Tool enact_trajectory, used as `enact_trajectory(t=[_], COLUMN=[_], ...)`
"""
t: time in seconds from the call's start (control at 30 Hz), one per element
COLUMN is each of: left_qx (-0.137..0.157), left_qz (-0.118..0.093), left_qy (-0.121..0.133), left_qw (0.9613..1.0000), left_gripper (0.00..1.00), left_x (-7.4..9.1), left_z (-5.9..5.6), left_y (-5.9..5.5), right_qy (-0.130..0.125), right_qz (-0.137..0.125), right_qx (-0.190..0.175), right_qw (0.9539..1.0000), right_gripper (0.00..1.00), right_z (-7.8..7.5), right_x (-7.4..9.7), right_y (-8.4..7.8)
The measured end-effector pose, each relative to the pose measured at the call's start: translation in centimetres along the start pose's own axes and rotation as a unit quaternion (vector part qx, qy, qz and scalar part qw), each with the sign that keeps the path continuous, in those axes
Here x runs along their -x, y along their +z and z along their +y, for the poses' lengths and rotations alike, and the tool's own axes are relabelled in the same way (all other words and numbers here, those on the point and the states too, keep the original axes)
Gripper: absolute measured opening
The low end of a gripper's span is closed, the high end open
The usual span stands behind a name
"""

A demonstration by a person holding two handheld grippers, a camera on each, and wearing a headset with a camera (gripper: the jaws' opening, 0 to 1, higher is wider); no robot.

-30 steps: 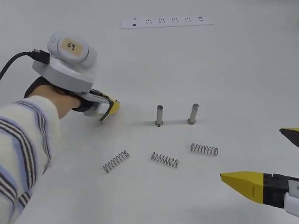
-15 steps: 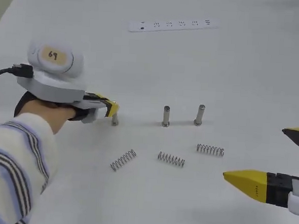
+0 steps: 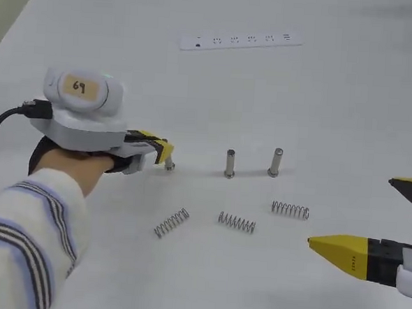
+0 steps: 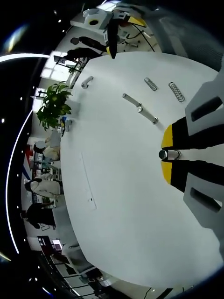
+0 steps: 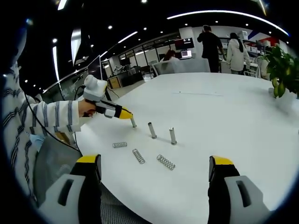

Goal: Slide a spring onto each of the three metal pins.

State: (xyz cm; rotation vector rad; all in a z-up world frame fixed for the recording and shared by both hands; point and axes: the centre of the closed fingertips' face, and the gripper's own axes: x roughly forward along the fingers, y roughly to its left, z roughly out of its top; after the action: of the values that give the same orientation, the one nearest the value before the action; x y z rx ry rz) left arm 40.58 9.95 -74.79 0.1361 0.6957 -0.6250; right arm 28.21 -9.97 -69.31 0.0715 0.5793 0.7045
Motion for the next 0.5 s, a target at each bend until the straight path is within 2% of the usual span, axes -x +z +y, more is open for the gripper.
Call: enact_trajectory(t=[0.17, 0.5], left_qx=[-0.011, -0.003], left_qz=[0.002, -0.012], left_qy=[-0.005, -0.011], left_qw=[0.9999, 0.9999], left_gripper=[0.0, 0.0], left_x=[-0.4, -1.3], left_z=[-0.8, -1.7], left_y=[-0.1, 0.4], right_qy=[0.001, 0.0], right_qz=[0.001, 0.001], right_qx=[0.001, 0.002], right_qw=[1.0, 1.0], right_gripper=[0.95, 0.95], right_z=[0.1, 0.2], right_x=[0.0, 0.0], right_y=[-0.1, 0.0])
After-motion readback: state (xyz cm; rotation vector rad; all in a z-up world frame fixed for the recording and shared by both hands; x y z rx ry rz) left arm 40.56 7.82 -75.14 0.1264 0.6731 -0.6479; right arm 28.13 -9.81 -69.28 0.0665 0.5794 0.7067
